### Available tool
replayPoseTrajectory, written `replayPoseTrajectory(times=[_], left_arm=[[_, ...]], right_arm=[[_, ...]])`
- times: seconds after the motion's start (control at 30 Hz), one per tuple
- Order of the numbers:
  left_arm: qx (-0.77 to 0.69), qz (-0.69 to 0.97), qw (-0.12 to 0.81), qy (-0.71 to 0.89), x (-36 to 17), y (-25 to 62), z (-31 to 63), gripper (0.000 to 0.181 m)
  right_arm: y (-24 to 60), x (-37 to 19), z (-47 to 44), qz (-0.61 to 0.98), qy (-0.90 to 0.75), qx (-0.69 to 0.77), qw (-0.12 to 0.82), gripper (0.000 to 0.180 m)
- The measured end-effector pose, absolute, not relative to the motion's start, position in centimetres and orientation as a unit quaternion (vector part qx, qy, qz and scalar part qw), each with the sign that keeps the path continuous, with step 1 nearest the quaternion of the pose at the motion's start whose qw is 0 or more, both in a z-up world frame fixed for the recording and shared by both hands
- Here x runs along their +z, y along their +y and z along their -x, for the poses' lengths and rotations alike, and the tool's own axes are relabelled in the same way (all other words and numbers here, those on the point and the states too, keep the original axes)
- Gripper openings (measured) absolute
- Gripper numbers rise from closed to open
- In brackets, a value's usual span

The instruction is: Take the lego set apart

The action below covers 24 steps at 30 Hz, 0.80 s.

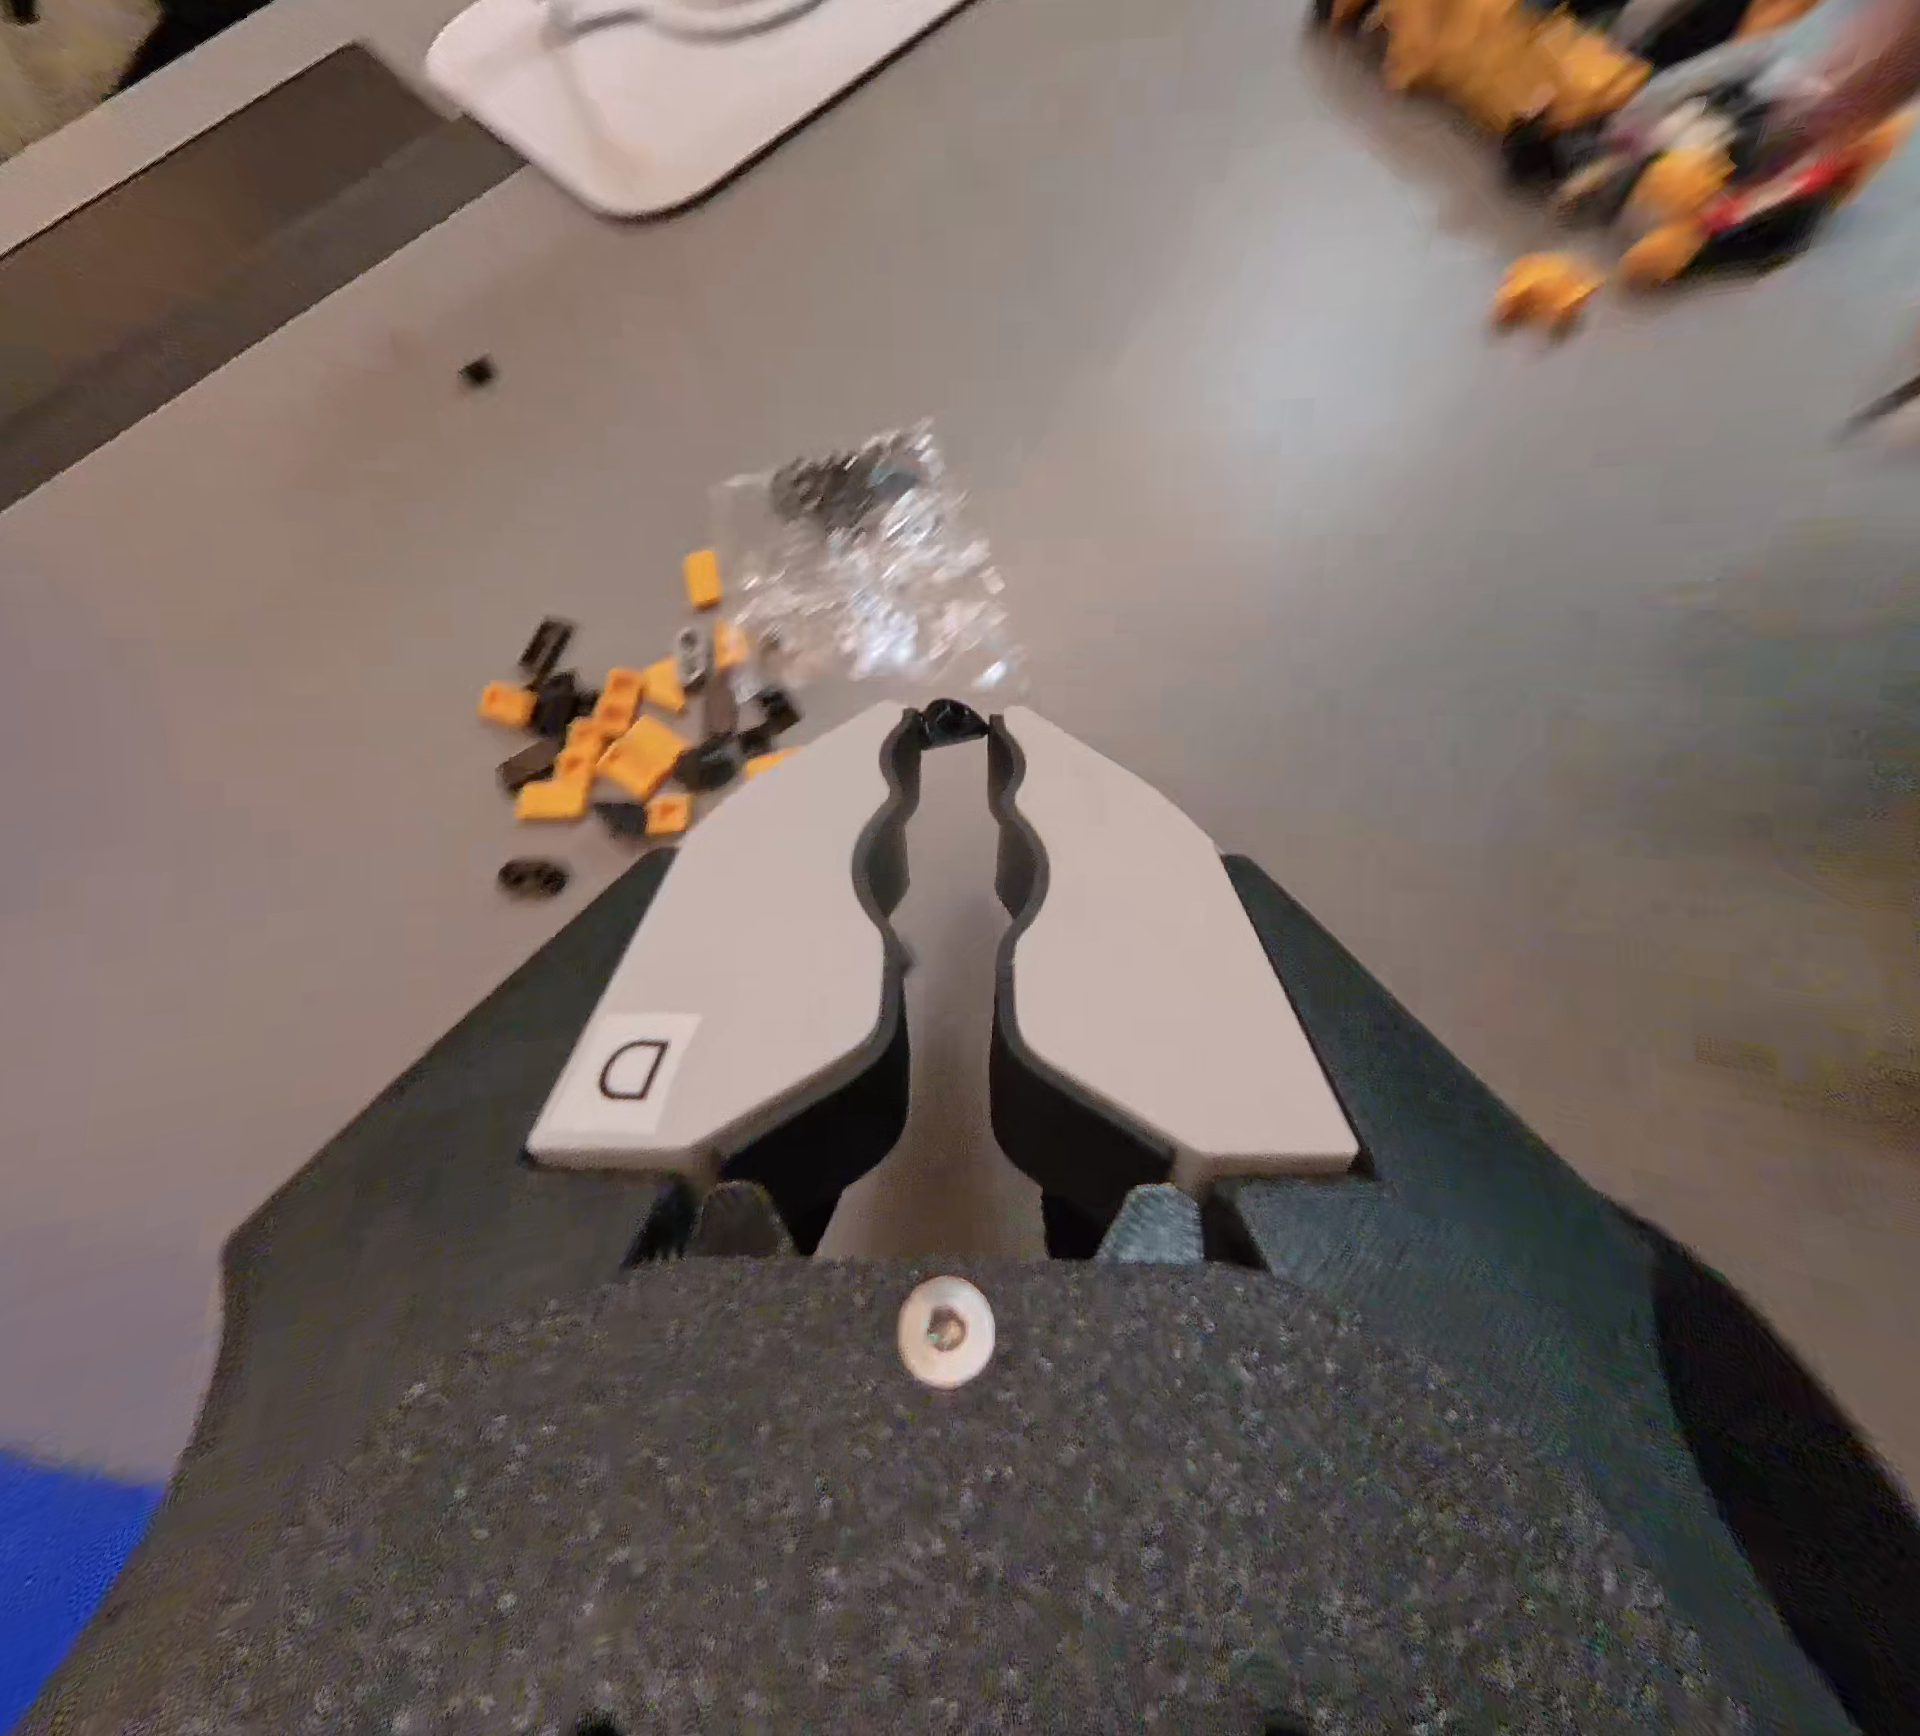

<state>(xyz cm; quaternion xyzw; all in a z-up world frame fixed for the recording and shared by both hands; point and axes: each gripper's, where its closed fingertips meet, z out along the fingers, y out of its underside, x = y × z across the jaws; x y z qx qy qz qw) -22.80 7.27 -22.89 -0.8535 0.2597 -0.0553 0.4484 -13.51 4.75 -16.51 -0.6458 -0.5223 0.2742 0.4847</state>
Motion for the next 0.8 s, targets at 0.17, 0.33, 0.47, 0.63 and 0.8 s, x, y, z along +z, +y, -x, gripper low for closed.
replayPoseTrajectory(times=[0.17,0.33,0.47,0.63,0.8], left_arm=[[-0.004,0.876,0.403,0.267,-25.2,6.9,24.3,0.027],[0.018,0.869,0.411,0.277,-24.8,6.8,24.3,0.039],[-0.028,0.837,0.466,0.285,-21.9,6.5,21.2,0.029],[-0.039,0.773,0.563,0.290,-18.0,6.6,16.6,0.000],[0.003,0.763,0.575,0.296,-18.1,8.2,14.4,0.000]], right_arm=[[7.1,-13.7,2.5,0.688,-0.433,0.242,0.530,0.048],[8.8,-14.9,-6.4,0.736,-0.356,0.232,0.527,0.047],[8.8,-15.3,-9.0,0.730,-0.365,0.218,0.535,0.044],[9.3,-17.3,-8.0,0.712,-0.434,0.219,0.507,0.045],[10.5,-17.8,-5.7,0.667,-0.492,0.291,0.477,0.043]])
